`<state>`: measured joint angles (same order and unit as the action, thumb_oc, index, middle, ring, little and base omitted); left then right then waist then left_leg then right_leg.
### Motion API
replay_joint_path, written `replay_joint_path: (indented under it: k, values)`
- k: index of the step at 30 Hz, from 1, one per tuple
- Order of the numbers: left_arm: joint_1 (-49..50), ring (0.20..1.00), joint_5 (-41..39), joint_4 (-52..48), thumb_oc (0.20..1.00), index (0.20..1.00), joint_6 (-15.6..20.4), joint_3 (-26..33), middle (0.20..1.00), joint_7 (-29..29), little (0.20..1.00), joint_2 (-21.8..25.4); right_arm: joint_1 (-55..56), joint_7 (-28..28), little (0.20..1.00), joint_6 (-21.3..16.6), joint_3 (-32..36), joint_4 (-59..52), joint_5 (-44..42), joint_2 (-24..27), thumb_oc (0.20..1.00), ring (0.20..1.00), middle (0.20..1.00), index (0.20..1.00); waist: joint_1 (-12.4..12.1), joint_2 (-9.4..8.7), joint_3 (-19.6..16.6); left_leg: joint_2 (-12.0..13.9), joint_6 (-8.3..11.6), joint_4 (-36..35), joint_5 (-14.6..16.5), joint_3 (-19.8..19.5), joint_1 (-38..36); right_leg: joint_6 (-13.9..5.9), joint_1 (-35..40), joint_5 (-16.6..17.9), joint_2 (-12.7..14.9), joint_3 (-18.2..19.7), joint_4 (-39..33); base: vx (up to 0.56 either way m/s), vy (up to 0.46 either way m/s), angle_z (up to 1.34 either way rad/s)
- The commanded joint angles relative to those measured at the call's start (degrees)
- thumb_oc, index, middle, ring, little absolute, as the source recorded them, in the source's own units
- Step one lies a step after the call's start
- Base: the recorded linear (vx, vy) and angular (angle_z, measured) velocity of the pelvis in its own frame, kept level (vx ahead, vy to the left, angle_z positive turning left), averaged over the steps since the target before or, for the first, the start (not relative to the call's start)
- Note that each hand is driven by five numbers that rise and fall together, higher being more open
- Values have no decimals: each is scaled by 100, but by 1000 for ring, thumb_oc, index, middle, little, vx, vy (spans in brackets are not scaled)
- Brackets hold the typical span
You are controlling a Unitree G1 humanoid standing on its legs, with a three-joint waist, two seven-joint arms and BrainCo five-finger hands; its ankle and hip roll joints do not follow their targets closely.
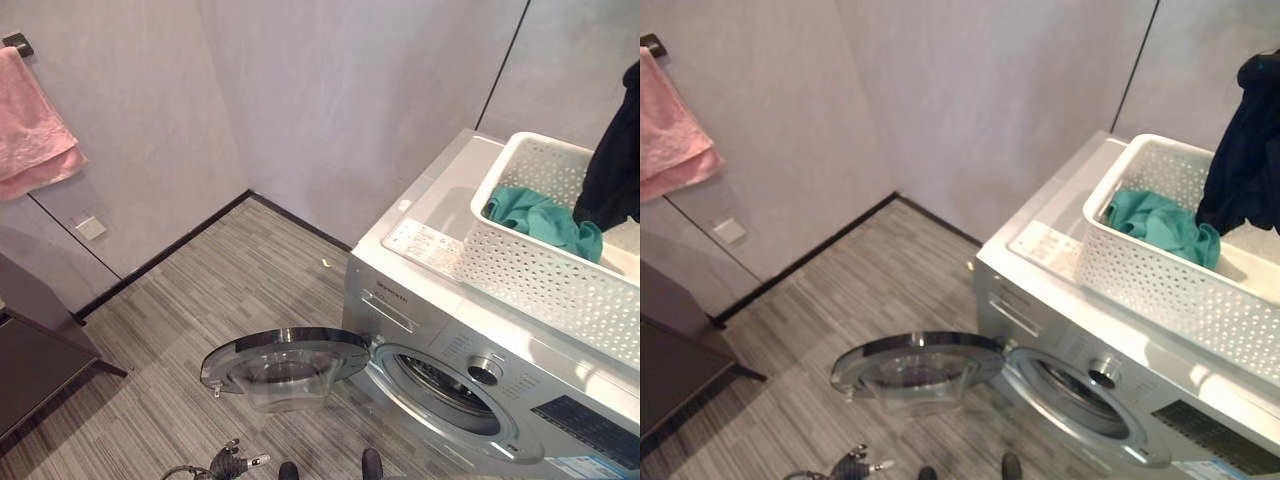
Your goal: Grab the laundry basket,head to the washer,open it,put in the laundry and shut it.
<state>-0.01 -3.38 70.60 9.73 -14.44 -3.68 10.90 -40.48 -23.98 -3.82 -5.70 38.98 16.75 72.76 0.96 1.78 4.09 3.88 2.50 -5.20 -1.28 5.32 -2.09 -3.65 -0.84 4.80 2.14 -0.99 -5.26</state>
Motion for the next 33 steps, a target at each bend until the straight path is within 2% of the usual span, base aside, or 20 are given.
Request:
replay_joint_path:
  k: [1,9,12,17,18,23,33]
  values:
    - [-156,1000,249,433,1000,1000,67,-218,1000,-122,1000,161,-213,-561,200,39,376,-125,221,207,200,200,200,200,-85,-581,-389,-27,-27,20,483,-239,-149,-331,114,-296,361,-178,26,2,32,-1]
    - [-128,1000,368,530,1000,1000,69,-129,1000,-140,1000,163,394,-701,200,76,1122,-401,227,430,200,200,200,200,-16,-560,-426,-76,-59,20,520,-212,-173,-360,111,-271,403,-154,26,0,0,0]
    - [-106,1000,416,550,1000,1000,63,0,1000,-156,1000,162,935,-752,200,201,1647,-556,479,728,200,200,200,200,70,-540,-450,-97,-69,20,539,-212,-176,-379,96,-253,420,-153,26,0,0,0]
    - [-99,1000,436,558,1000,1000,52,48,1000,-152,1000,163,1459,-789,200,272,2234,-849,581,798,200,200,200,200,111,-536,-457,-110,-78,20,549,-192,-170,-394,69,-238,424,-136,26,-2,9,-1]
    - [-81,1000,489,558,1000,1000,50,152,1000,-161,1000,136,1807,-881,200,347,2618,-1098,759,811,200,200,200,200,207,-499,-465,-126,-102,20,569,-156,-177,-411,41,-219,431,-83,26,0,0,0]
    - [-85,1000,548,542,1000,1000,59,169,1000,-173,1000,140,2748,-975,200,397,3613,-1422,794,676,200,200,200,200,256,-498,-476,-158,-139,20,611,-90,-195,-434,-4,-186,444,4,26,-5,26,-14]
    - [-160,1000,611,477,1000,1000,76,192,1000,-214,1000,142,3283,-1001,200,358,4085,-2048,838,205,200,200,200,200,286,-466,-488,-184,-167,20,639,-16,-227,-450,-25,-159,469,79,26,-5,6,-9]
